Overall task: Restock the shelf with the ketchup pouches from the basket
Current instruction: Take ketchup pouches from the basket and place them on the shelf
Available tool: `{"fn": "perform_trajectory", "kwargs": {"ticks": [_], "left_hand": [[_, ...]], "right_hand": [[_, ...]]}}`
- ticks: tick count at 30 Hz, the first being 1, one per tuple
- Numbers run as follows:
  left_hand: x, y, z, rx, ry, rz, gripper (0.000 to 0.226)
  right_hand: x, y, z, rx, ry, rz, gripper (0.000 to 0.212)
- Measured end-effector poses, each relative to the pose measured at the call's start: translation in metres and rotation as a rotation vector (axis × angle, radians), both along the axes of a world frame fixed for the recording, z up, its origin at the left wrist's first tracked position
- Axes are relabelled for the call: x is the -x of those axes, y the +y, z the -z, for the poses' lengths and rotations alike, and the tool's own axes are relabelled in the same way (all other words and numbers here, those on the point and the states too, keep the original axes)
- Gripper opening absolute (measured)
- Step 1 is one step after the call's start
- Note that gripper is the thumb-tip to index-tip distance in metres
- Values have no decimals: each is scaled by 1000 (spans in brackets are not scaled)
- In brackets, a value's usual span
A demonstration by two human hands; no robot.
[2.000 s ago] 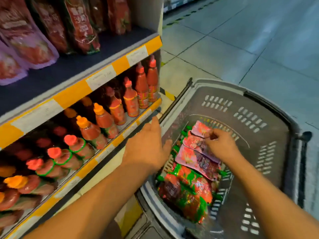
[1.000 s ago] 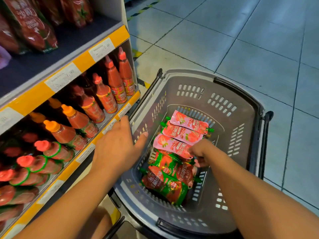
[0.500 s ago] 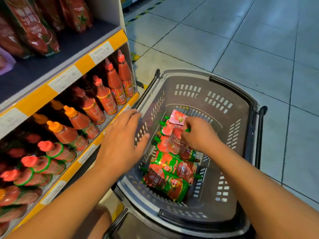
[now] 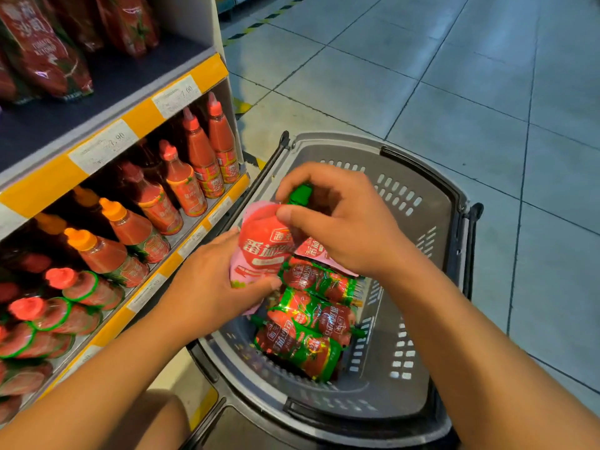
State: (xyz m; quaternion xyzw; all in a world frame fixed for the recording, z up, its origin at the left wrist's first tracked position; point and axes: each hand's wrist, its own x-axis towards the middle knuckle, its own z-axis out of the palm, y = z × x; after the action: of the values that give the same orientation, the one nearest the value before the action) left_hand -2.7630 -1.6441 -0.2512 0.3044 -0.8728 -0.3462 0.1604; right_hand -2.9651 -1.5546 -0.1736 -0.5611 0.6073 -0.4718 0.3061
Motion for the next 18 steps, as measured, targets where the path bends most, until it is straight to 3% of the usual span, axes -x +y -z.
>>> {"fn": "perform_trajectory", "kwargs": {"ticks": [4, 8, 10, 13, 15, 18], "left_hand": [[-3, -3, 6, -96, 40, -95, 28], [-4, -5, 7, -142, 16, -136, 33], [-4, -5, 7, -157, 21, -142, 32], [-4, -5, 6, -172, 51, -161, 35], [-4, -3, 3, -187, 79, -169, 33], [-2, -1, -2, -209, 109, -178, 31]], "right_hand": [[20, -17, 24, -42, -287, 157, 16], [65, -22, 103, -307, -557, 741, 9], [82, -17, 149, -517, -554, 924, 11], [93, -2, 205, -755, -368, 992, 6], [94, 7, 226, -790, -346, 1065, 9], [91, 6, 237, -749, -535, 1114, 20]]}}
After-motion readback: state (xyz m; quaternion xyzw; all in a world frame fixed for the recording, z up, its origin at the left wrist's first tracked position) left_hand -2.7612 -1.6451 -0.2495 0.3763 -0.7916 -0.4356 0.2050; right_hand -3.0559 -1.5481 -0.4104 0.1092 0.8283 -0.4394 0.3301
